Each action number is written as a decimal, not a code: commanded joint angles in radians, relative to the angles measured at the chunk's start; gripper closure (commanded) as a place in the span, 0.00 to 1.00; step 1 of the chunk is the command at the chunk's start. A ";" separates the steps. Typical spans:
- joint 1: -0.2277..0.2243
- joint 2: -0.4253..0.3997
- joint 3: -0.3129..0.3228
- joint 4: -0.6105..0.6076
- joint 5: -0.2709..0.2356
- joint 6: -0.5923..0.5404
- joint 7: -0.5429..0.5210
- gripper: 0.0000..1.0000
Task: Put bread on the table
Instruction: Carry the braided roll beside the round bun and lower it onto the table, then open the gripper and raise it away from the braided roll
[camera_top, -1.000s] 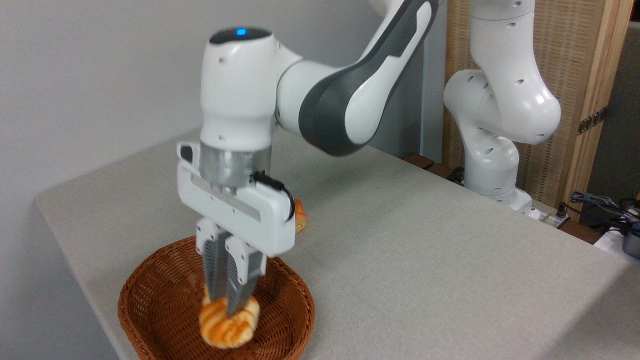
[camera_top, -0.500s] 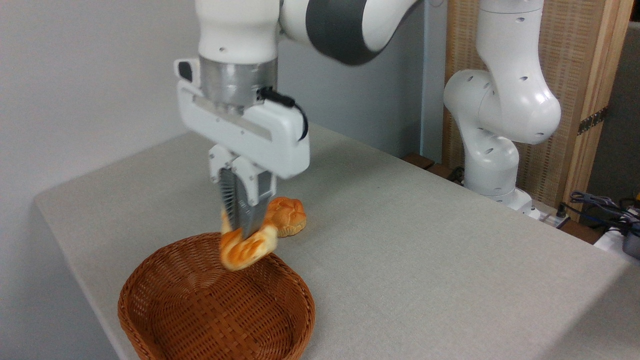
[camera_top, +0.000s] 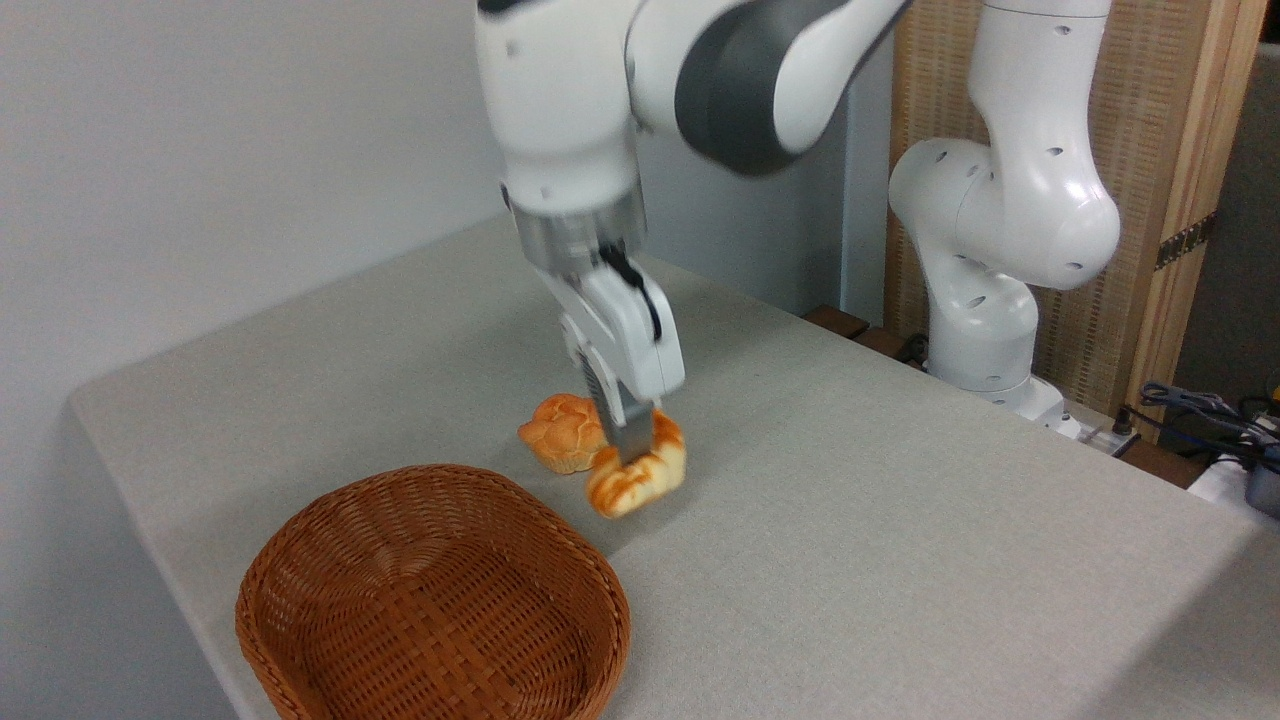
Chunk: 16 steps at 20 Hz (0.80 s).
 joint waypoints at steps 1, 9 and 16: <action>-0.012 -0.015 0.009 -0.045 0.013 0.006 0.040 0.15; -0.010 -0.028 0.011 -0.009 0.012 0.005 0.030 0.00; -0.001 0.017 0.006 0.253 -0.001 -0.036 -0.338 0.00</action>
